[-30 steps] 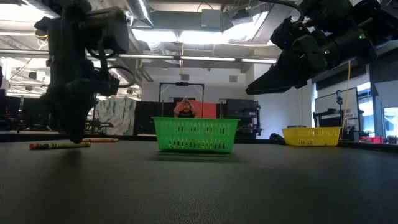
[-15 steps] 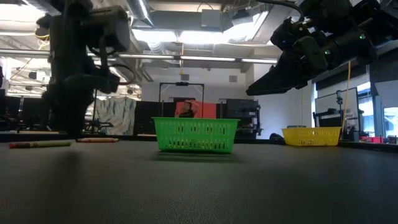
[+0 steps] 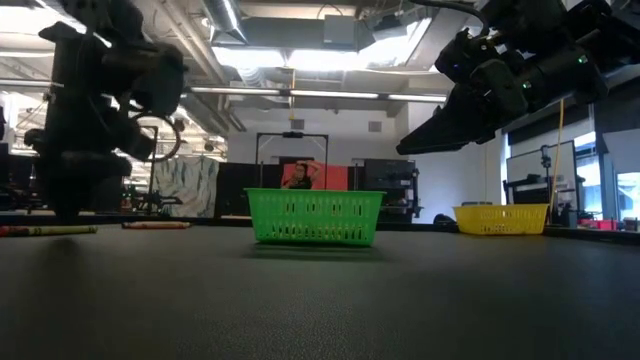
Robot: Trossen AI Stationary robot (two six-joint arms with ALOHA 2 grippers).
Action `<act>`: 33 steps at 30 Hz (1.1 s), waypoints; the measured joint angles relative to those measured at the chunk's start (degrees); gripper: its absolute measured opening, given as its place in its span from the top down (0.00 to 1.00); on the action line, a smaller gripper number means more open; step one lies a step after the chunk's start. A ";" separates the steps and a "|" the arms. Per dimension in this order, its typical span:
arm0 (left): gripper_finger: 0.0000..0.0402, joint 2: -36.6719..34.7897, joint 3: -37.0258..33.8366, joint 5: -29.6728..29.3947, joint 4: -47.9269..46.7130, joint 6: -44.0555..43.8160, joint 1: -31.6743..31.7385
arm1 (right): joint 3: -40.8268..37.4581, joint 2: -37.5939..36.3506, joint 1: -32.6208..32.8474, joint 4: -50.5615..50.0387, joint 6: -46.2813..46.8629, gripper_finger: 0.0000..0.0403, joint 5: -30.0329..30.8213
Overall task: Sort crayons
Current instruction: Put the green crayon into the green bin
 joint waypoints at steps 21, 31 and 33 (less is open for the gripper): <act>0.98 -0.20 -4.22 2.02 5.83 7.17 1.97 | 0.00 0.00 0.01 0.04 0.00 0.53 0.00; 0.99 -0.63 8.57 -1.77 8.35 18.01 -0.03 | 0.00 0.00 -0.01 0.01 -0.02 0.53 0.00; 0.99 -0.70 11.87 -3.64 13.65 23.83 -0.24 | 0.02 0.00 -0.04 -0.07 -0.02 0.53 0.00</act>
